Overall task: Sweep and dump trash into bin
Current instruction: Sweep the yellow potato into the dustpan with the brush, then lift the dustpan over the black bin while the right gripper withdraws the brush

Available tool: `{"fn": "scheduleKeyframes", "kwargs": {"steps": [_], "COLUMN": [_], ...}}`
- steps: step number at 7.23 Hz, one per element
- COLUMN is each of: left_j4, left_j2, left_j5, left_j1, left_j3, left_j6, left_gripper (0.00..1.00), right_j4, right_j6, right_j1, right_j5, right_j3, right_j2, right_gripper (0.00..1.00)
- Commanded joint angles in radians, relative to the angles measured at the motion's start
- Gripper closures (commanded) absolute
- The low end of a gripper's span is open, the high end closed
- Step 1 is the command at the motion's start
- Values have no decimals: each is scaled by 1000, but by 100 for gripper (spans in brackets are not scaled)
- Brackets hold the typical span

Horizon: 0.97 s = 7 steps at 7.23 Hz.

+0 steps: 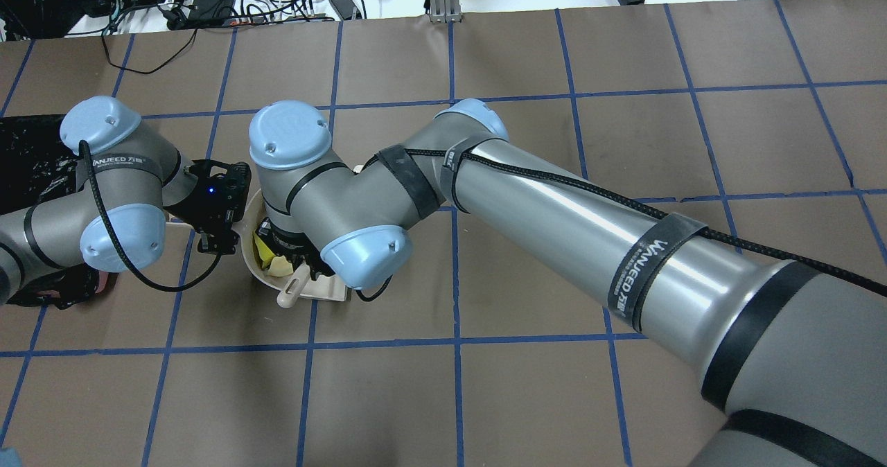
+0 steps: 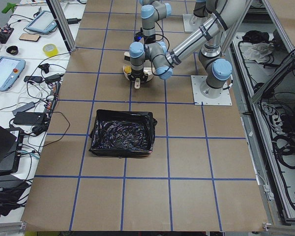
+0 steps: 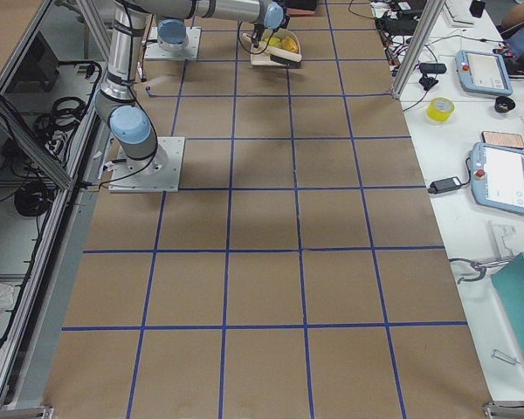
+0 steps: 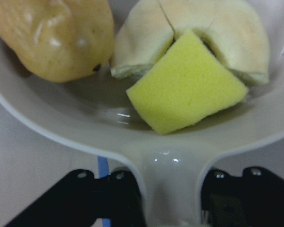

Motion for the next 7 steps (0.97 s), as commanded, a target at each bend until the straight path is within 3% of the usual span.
{"fn": "scheduleKeyframes", "kwargs": {"steps": [1, 3, 4, 6, 7], "left_j4": [-6, -21, -77, -531, -652], "left_j2": [6, 12, 19, -1, -12], "left_j5": [-6, -142, -152, -159, -155], "left_j1": [14, 124, 168, 294, 354], "left_j3": [30, 49, 96, 441, 560], "left_j6": [3, 18, 47, 48, 48], "left_gripper": [100, 100, 100, 100, 100], "right_j4": [175, 311, 336, 359, 360], "right_j6": [-160, -396, -504, -679, -768], "right_j1": [-69, -163, -218, -393, -482], "right_j5": [-38, -122, -180, -200, -212], "right_j3": [11, 24, 44, 73, 80], "right_j2": [-75, -164, -210, -270, -281], "right_gripper": [100, 100, 100, 100, 100]}}
